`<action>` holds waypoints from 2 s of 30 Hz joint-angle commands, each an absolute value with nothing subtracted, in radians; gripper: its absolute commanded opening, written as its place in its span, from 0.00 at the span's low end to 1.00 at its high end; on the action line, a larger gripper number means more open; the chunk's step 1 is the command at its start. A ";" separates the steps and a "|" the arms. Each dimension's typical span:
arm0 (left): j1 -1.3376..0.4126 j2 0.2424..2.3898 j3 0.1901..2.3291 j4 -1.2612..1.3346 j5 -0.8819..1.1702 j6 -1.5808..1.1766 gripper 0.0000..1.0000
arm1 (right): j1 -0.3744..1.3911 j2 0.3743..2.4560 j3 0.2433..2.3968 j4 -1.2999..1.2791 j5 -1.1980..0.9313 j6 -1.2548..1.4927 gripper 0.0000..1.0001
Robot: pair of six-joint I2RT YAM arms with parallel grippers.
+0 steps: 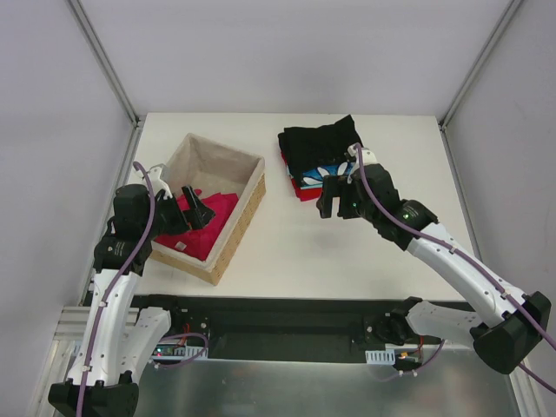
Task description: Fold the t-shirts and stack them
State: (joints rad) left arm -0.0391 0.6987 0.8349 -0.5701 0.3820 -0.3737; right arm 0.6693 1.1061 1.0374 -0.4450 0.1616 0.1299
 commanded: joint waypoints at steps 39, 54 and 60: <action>-0.291 1.035 1.095 -0.489 0.526 -0.242 0.80 | 0.686 1.072 0.994 -0.377 0.169 0.133 0.96; -0.373 1.092 0.936 -0.463 0.407 -0.235 0.82 | 0.684 1.026 0.985 -0.394 0.163 0.140 0.96; -0.373 1.146 0.943 -0.489 0.241 -0.264 0.78 | 0.686 1.011 0.982 -0.396 0.170 0.137 0.96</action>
